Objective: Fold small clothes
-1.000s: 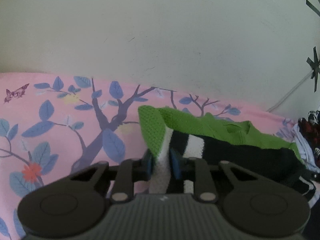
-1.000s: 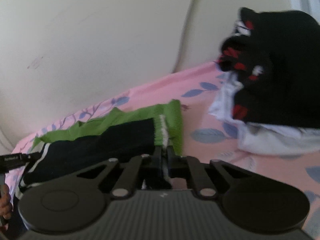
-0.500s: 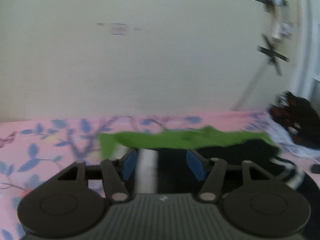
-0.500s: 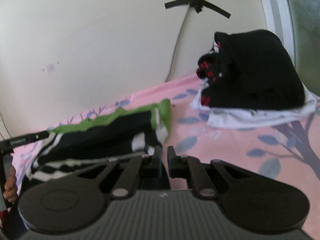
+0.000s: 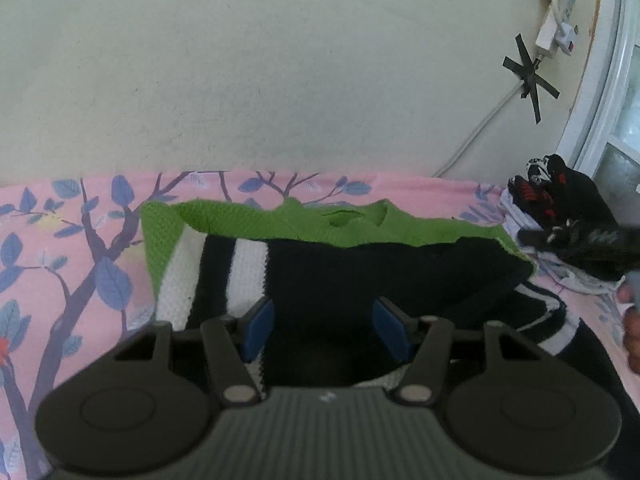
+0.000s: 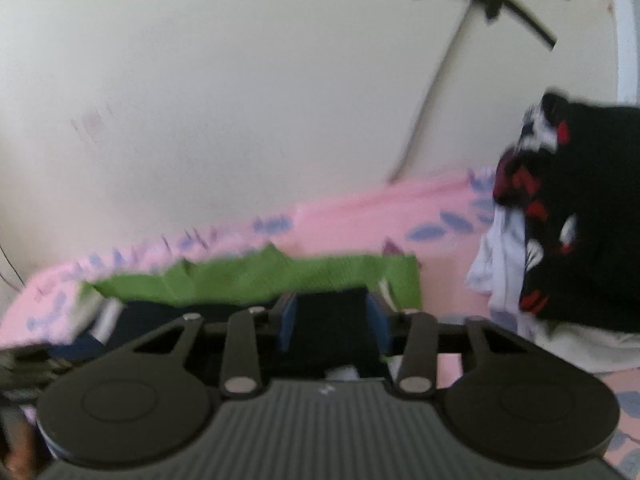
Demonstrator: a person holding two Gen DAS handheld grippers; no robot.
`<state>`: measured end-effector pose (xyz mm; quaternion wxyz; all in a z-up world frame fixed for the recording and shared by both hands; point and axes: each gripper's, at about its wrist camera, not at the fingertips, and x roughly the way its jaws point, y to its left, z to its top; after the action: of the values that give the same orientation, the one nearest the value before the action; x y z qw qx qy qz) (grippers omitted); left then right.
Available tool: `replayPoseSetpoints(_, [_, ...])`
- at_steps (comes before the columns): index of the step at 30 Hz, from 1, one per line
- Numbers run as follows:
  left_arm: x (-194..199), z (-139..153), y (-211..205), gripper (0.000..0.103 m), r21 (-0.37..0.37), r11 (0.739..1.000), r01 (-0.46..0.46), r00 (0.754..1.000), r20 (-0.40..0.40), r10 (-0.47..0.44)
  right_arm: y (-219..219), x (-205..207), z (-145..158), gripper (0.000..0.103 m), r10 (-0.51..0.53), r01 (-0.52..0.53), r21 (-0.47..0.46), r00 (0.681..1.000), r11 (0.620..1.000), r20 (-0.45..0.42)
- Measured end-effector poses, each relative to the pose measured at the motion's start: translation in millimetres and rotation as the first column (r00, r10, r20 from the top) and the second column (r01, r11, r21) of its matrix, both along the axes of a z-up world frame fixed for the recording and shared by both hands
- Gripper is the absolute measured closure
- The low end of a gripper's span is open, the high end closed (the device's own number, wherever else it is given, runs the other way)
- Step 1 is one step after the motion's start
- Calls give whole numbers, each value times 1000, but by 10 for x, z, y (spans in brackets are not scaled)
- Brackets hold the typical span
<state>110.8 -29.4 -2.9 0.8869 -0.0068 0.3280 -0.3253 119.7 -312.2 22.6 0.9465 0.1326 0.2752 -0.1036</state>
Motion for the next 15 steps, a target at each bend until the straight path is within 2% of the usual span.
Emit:
replayPoseSetpoints(1, [-5, -6, -5, 47, 9, 1000, 1, 1000, 4, -1, -18, 22, -135, 70, -4, 3, -10, 998, 1000, -65])
replayPoseSetpoints(3, [-15, -6, -24, 47, 24, 1000, 5, 1000, 13, -5, -1, -168, -256, 71, 11, -14, -78, 999, 997, -35])
replayPoseSetpoints(4, [-15, -6, -24, 47, 25, 1000, 6, 1000, 14, -7, 14, -296, -286, 63, -2, -1, -108, 1000, 994, -26])
replayPoseSetpoints(5, [-9, -3, -21, 47, 22, 1000, 6, 1000, 13, -7, -24, -403, -334, 57, -14, 12, -77, 999, 997, -36])
replayPoseSetpoints(6, [3, 0, 0, 47, 11, 1000, 6, 1000, 7, -6, -90, -521, -364, 58, -24, 23, -25, 1000, 999, -19])
replayPoseSetpoints(7, [21, 16, 38, 47, -16, 1000, 1, 1000, -1, -1, -114, -592, -364, 65, -31, 31, -22, 999, 999, -13])
replayPoseSetpoints(9, [65, 79, 162, 46, -98, 995, -22, 1000, -13, 20, -155, -696, -330, 67, -46, 46, 12, 999, 999, 0])
replayPoseSetpoints(11, [105, 181, 326, 46, -190, 980, -55, 998, -21, 52, -149, -773, -210, 65, -61, 61, -2, 996, 998, 62])
replayPoseSetpoints(12, [126, 232, 408, 47, -229, 970, -78, 997, -24, 74, -133, -796, -123, 61, -57, 58, -9, 993, 998, 105])
replayPoseSetpoints(13, [151, 268, 457, 47, -252, 963, -97, 995, -28, 93, -101, -769, -42, 56, -40, 42, -6, 990, 999, 136])
replayPoseSetpoints(15, [210, 302, 497, 47, -281, 952, -122, 992, -42, 115, -48, -598, 93, 57, 23, -26, 15, 988, 1000, 151])
